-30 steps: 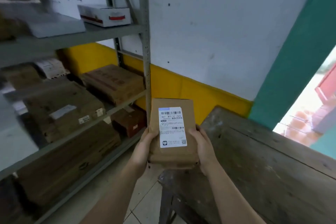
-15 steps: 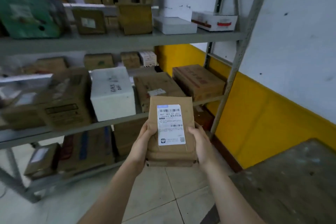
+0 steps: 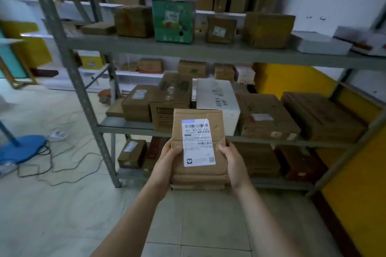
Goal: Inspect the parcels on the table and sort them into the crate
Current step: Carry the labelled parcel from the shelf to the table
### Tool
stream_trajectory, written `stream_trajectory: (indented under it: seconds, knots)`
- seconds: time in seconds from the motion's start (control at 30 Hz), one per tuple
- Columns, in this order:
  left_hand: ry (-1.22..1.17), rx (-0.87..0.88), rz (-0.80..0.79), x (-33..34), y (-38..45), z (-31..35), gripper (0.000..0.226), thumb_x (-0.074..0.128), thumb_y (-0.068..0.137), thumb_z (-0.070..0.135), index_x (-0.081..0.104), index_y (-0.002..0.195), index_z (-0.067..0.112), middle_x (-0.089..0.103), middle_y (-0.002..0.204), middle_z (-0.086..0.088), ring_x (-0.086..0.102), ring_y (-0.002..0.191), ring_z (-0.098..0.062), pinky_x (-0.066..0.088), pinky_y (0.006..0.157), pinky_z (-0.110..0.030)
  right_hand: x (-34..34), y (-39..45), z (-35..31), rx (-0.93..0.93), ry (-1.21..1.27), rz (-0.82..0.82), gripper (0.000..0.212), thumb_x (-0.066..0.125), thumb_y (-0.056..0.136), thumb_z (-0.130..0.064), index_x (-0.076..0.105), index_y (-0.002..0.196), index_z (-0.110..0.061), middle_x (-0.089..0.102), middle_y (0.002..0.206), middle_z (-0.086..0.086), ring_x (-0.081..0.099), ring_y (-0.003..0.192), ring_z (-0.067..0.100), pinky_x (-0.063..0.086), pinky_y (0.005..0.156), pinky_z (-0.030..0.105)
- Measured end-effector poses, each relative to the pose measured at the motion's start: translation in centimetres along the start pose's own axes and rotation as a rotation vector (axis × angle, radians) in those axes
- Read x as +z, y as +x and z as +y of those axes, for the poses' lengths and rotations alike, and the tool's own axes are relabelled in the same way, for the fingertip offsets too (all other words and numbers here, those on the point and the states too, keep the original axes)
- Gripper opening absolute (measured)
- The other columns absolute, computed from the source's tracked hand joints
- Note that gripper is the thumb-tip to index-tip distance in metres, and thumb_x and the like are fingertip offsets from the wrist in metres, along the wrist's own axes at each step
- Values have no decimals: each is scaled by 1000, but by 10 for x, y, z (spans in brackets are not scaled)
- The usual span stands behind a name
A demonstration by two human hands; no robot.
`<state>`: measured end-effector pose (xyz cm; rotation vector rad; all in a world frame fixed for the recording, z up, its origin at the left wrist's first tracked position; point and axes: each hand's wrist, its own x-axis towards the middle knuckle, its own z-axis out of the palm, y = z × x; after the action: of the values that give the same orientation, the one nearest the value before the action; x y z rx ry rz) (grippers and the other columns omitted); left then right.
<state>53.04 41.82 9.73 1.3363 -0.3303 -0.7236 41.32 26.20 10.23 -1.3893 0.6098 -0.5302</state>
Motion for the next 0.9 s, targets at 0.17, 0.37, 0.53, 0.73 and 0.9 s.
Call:
stream_trajectory:
  seconds: [0.17, 0.37, 0.53, 0.73, 0.9]
  knots:
    - [-1, 30, 147, -91, -17, 14, 45, 63, 91, 40, 62, 134, 29, 75, 123, -1, 70, 118, -25, 50, 108, -52, 96, 10, 15, 22, -9, -171, 34, 53, 97, -36, 66, 125, -23, 76, 115, 4, 72, 108, 26, 52, 101, 57]
    - [-53, 34, 349, -177, -41, 27, 25, 58, 100, 29, 66, 123, 24, 78, 115, -4, 70, 114, -29, 52, 105, -49, 192, 11, 27, 61, -6, -359, 28, 48, 103, -28, 65, 126, -27, 76, 113, 1, 74, 100, 18, 60, 80, 36]
    - [-109, 49, 498, -234, -52, 30, 27, 54, 102, 27, 64, 127, 23, 78, 116, -5, 71, 113, -30, 53, 104, -51, 262, 22, 37, 87, -38, -477, 31, 52, 100, -33, 61, 130, -30, 75, 116, 0, 74, 100, 17, 57, 75, 29]
    - [-137, 74, 633, -295, -35, 32, 32, 53, 102, 27, 62, 132, 21, 77, 118, -5, 72, 113, -30, 53, 103, -51, 337, 58, 55, 143, -44, -593, 42, 56, 93, -40, 59, 135, -32, 73, 120, 2, 72, 107, 24, 58, 92, 49]
    - [-167, 89, 743, -339, -2, 47, 29, 54, 102, 28, 63, 128, 18, 78, 114, -7, 73, 110, -30, 55, 98, -48, 395, 102, 55, 163, -30, -673, 29, 52, 102, -28, 58, 130, -28, 75, 111, 3, 75, 97, 22, 60, 69, 31]
